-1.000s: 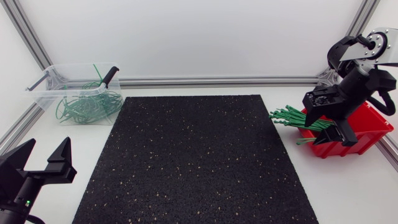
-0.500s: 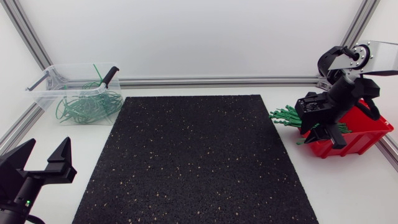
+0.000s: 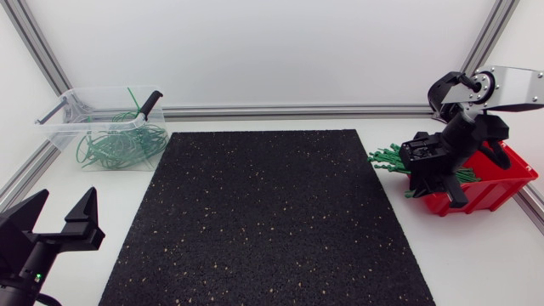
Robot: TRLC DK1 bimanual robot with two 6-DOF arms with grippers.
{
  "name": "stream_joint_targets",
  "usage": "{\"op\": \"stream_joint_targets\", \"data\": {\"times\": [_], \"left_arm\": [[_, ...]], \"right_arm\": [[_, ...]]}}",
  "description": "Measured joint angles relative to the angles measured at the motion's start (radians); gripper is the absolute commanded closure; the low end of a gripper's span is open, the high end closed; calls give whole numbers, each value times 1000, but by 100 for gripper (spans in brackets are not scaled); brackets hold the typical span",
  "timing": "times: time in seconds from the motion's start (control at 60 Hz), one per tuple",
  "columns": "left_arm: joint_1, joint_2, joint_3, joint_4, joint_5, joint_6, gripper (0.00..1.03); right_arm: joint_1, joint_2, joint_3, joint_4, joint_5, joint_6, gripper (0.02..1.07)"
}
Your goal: Take a green cable tie from the red box, thread the tail through the head to close it, then place it in the transparent bin on the left.
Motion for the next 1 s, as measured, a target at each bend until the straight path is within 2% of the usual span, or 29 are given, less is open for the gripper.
{"op": "stream_joint_targets", "data": {"times": [0.85,0.917,1.0], "left_arm": [[0,0,0,0,0,0,4],[0,0,0,0,0,0,4],[0,0,0,0,0,0,4]], "right_arm": [[6,9,3,17,3,0,81],[6,9,3,23,3,0,88],[6,10,8,23,3,1,88]]}}
